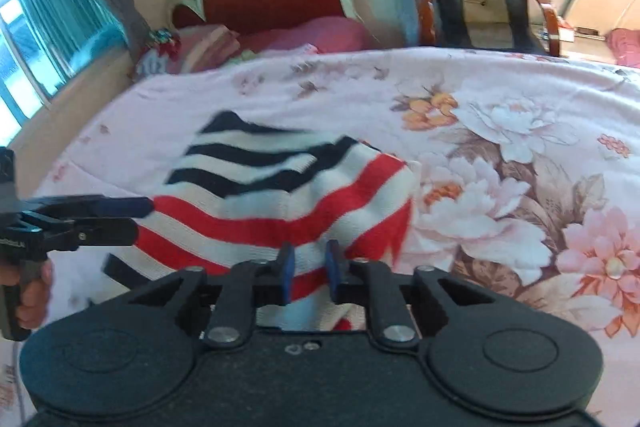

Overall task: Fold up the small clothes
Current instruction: 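Press the folded bundle square and open both grippers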

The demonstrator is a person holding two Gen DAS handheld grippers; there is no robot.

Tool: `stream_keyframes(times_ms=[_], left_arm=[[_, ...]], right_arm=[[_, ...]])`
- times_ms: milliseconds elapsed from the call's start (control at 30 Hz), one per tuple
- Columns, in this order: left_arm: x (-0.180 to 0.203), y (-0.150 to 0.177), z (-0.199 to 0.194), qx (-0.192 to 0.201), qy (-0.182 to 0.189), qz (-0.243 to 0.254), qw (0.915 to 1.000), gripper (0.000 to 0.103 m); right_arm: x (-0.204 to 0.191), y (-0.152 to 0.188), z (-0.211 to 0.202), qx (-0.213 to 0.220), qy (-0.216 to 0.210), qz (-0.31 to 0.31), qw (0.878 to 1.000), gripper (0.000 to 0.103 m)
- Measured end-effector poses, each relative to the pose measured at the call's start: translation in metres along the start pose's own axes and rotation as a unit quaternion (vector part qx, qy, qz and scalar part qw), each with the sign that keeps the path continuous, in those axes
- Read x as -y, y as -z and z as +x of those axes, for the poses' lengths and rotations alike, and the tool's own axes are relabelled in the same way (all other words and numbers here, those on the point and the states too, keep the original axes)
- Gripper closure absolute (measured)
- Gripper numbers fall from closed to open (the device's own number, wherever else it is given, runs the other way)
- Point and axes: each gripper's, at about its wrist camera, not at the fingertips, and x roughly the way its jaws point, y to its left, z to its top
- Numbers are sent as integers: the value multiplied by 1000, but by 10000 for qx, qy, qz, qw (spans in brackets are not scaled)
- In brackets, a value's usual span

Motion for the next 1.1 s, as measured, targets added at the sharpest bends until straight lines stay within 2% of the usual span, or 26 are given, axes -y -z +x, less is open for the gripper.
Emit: stream_keyframes(times_ms=[167, 200, 267, 333, 467, 567, 633, 800, 933, 1100], left_arm=[[3, 1, -15, 163, 30, -127, 9998, 33], [7, 2, -25, 230, 25, -58, 9997, 33], [17, 12, -45, 327, -34, 128, 9994, 33], [26, 22, -61, 431, 25, 235, 9988, 33], [47, 45, -76, 513, 48, 401, 9979, 33], [58, 62, -72, 418, -217, 547, 9974, 33], [62, 69, -71, 408, -372, 652, 9963, 33], [75, 71, -70, 375, -716, 915, 9925, 33], [89, 78, -71, 317, -1103, 1199, 9861, 33], [101, 84, -80, 375, -1444, 1216, 9813, 33]], right_arm=[[10, 2, -2, -6, 92, 159, 9998, 97], [6, 2, -10, 35, 141, 117, 9998, 90], [-6, 6, -35, 269, 74, -123, 9995, 88], [-20, 14, -56, 341, -189, -413, 9984, 88], [-50, 37, -74, 206, -486, -1088, 9927, 88], [-58, 53, -71, -9, -261, -1559, 9874, 93], [-54, 62, -66, -169, -91, -1639, 9863, 97], [-44, 74, -61, -216, -59, -1375, 9902, 103], [-38, 82, -63, -148, 3, -1178, 9929, 103], [-44, 88, -68, -76, 180, -1120, 9935, 101]])
